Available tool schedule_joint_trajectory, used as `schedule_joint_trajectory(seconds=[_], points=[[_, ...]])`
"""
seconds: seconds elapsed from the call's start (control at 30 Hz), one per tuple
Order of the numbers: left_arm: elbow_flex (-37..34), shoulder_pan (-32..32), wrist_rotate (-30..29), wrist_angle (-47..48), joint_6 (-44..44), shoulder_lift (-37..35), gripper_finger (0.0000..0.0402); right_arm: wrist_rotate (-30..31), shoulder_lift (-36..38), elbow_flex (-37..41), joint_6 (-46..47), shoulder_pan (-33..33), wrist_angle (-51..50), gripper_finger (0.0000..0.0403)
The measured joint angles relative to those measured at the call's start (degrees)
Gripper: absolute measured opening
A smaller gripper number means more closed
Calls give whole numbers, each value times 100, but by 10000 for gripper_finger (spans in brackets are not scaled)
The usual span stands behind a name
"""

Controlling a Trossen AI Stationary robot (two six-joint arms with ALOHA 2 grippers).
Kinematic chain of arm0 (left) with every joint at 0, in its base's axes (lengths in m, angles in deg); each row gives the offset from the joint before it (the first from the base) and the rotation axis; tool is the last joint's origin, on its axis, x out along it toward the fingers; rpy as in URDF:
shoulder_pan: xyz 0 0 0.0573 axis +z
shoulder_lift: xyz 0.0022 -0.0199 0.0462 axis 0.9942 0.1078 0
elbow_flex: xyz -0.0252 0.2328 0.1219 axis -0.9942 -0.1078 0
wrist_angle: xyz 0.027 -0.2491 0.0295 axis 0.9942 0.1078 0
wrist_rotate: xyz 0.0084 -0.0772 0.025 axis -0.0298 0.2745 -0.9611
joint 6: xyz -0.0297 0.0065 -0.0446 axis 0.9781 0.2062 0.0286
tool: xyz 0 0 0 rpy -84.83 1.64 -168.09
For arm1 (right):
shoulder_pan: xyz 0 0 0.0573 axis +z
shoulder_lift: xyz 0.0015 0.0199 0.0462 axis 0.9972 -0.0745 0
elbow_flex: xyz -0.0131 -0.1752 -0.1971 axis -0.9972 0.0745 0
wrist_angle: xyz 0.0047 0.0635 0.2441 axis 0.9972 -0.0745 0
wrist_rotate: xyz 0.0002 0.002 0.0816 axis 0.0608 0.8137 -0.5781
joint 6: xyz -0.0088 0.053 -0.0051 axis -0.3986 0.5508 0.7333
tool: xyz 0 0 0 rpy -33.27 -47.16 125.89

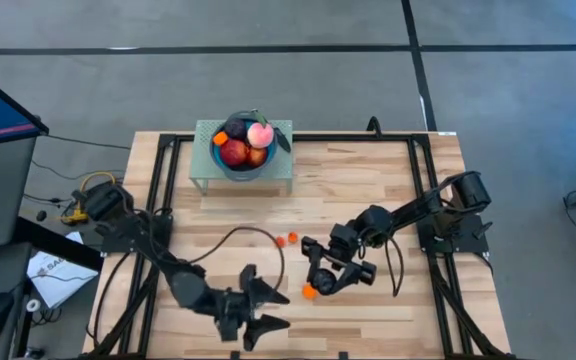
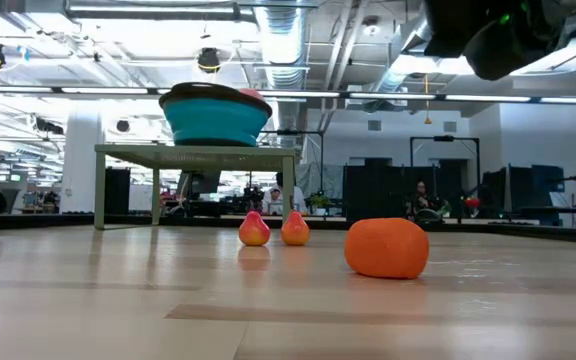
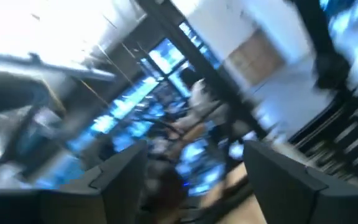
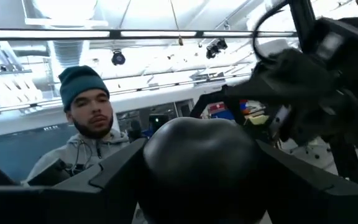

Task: Pick & Place Fruit
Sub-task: Put the purple plum into the blue strainer bowl on the shelf

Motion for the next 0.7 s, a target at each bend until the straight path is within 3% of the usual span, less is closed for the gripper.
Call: schedule_joint_trajectory(seconds=[0.13, 0.27, 0.43, 0.7], points=[[212, -75, -991, -49, -1475, 113, 287, 444, 0, 0, -32, -124, 7, 265], [226, 54, -1774, -17, -2148, 208, 312, 1173, 0, 0, -14, -297, 13, 265], [236, 279, -1939, -28, -2994, 221, 337, 1385, 0, 0, -103, -519, 7, 265], [236, 779, -1982, -42, -3203, 221, 346, 1400, 0, 0, -58, -661, 5, 265]])
